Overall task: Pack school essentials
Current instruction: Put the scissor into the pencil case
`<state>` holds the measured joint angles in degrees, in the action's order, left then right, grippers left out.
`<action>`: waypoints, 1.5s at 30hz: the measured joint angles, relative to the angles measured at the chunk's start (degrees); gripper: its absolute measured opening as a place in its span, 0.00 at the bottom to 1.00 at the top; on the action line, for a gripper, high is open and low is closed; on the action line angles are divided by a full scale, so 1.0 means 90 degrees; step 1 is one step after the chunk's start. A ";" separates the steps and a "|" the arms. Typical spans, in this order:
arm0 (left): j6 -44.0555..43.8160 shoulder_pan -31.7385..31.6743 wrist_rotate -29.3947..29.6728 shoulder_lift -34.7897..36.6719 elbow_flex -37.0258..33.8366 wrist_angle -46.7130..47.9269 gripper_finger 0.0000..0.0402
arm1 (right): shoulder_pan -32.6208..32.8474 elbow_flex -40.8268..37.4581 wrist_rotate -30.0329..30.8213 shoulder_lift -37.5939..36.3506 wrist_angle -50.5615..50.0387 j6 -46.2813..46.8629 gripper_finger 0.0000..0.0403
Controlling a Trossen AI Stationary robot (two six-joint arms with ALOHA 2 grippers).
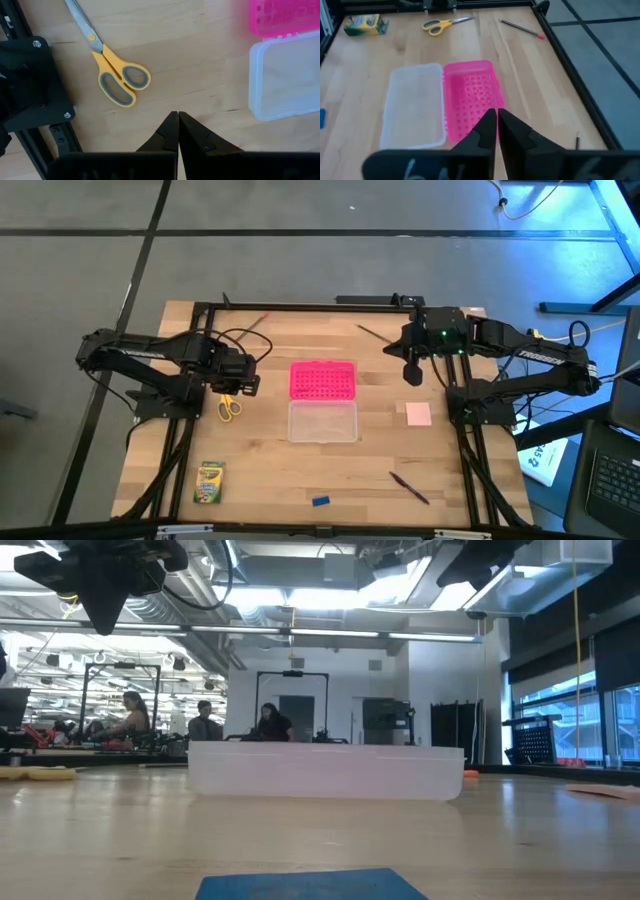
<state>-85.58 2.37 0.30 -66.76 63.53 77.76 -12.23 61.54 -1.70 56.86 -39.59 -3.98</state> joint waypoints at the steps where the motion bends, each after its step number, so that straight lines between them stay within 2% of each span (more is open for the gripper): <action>1: -0.0001 0.0000 0.0000 0.0001 0.0000 -0.0007 0.00 | 0.0007 0.0000 -0.0017 0.0000 -0.0005 -0.0107 0.05; 3: -0.0033 0.0000 0.0000 0.0000 0.0000 -0.0058 0.00 | 0.0005 0.0000 -0.0320 0.0000 -0.0007 -0.0353 0.05; 8: -0.0307 0.0002 0.0023 0.0000 0.0000 -0.0053 0.00 | 0.0012 0.0000 -0.1677 0.0000 -0.0010 -0.0870 0.05; 10: -0.0313 0.0005 0.0075 0.0000 0.0000 -0.0053 0.00 | 0.0010 0.0000 -0.1888 0.0000 -0.0010 -0.0936 0.05; 36: -0.0343 0.0068 0.0348 0.0002 0.0000 -0.0013 0.00 | 0.0007 0.0000 -0.1939 0.0000 -0.0010 -0.0946 0.05; 45: -0.1277 0.0346 0.0335 -0.0063 -0.0002 0.0327 0.00 | 0.0007 0.0000 -0.1937 0.0002 -0.0007 -0.0946 0.05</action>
<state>-97.07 5.49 3.31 -67.33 63.51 80.70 -12.16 61.54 -19.14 56.88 -39.66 -12.49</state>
